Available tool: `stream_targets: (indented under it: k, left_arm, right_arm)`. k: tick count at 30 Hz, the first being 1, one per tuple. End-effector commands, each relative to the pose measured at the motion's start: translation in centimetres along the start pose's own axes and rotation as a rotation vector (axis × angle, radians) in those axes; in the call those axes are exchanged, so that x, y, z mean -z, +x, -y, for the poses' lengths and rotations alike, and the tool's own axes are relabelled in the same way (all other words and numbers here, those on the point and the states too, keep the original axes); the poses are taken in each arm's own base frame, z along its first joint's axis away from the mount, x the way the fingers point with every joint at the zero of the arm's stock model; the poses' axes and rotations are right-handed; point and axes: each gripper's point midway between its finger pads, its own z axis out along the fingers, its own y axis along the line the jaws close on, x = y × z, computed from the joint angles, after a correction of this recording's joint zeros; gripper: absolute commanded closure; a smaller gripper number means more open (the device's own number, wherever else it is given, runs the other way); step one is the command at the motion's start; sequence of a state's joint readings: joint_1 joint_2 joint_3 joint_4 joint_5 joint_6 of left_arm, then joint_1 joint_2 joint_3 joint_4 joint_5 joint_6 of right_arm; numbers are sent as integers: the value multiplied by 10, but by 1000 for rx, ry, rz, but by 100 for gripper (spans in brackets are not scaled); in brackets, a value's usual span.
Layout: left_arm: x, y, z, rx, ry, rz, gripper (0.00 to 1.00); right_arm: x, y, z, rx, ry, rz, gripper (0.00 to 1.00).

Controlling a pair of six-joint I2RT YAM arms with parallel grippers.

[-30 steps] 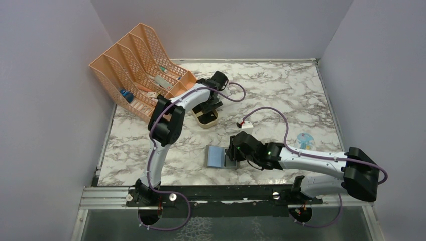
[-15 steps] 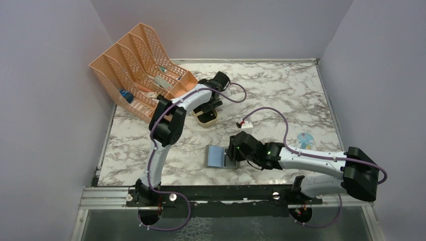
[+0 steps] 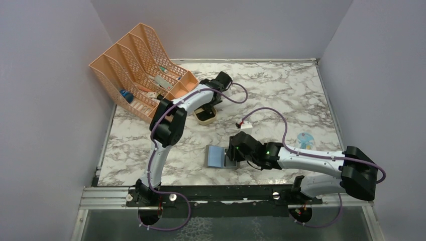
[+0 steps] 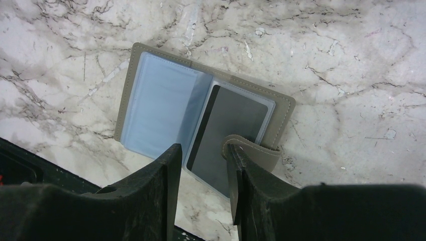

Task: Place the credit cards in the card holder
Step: Pick up the credit card from the storage box.

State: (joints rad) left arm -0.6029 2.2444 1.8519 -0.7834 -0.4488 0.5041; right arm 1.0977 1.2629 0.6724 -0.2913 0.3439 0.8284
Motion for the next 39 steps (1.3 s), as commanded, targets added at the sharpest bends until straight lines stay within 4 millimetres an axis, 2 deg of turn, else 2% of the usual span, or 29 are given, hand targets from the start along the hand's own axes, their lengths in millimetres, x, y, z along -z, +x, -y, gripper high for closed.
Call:
stream_targets:
  k: [1, 7, 11, 15, 17, 19, 22, 28, 31, 39]
  left_arm:
    - [0, 2, -4, 3, -23, -13, 53]
    - [5, 1, -6, -2, -52, -21, 48]
    - [11, -3, -8, -7, -73, -15, 56]
    - [19, -7, -12, -9, -103, -8, 56]
    - [21, -8, -12, -11, -101, -4, 68]
    - [21, -8, -12, -10, -101, -4, 72]
    - [21, -6, -11, -17, -108, -13, 62]
    - [26, -6, -9, -23, -109, -10, 61]
    - [26, -5, -10, -27, -126, -20, 50]
    - [28, -4, -12, -28, -150, -31, 52]
  right_arm:
    - [0, -10, -6, 1, -2, 30, 61]
    - [0, -9, -5, -1, -2, 27, 61]
    - [0, -8, -4, 0, -3, 26, 61]
    - [0, -8, -5, -3, -4, 26, 61]
    - [0, -8, -4, -4, -3, 26, 61]
    - [1, -8, -4, -5, -4, 26, 61]
    - [1, -8, -4, -8, -4, 28, 61]
    - [2, -8, -4, -12, -8, 26, 61]
    - [2, -8, -5, -14, -11, 26, 61]
    - [2, -8, -5, -18, -10, 24, 61]
